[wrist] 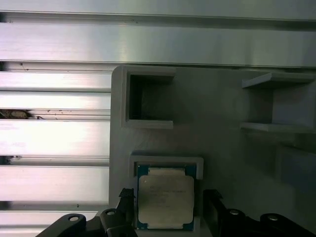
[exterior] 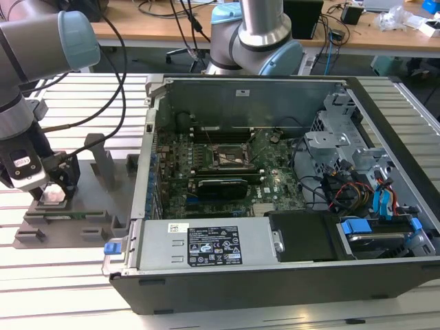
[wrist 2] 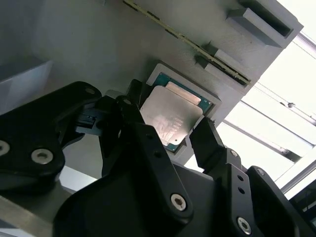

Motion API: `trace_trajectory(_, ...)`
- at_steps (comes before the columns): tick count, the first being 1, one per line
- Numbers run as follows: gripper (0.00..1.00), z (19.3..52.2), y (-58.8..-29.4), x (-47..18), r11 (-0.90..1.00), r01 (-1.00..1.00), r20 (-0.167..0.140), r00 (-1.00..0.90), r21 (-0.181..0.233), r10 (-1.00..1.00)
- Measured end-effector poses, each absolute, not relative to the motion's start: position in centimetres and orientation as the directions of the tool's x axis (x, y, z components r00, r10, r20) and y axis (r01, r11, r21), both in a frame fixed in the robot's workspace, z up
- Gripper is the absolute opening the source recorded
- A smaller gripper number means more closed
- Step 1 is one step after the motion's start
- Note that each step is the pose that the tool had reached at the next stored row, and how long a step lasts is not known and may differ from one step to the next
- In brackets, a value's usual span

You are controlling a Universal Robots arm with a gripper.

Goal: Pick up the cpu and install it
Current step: 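Pick up the cpu and move it towards the insertion slot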

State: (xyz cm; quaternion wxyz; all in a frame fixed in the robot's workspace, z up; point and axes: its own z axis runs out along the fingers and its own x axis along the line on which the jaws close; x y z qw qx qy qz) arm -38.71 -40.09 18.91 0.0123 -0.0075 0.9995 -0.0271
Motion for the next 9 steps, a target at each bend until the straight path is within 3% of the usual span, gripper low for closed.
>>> trace_trajectory(9, 0.66, 19.28, -40.09, -38.71, 0.998, -0.014, -0.024, -1.000, -0.054, -0.016)
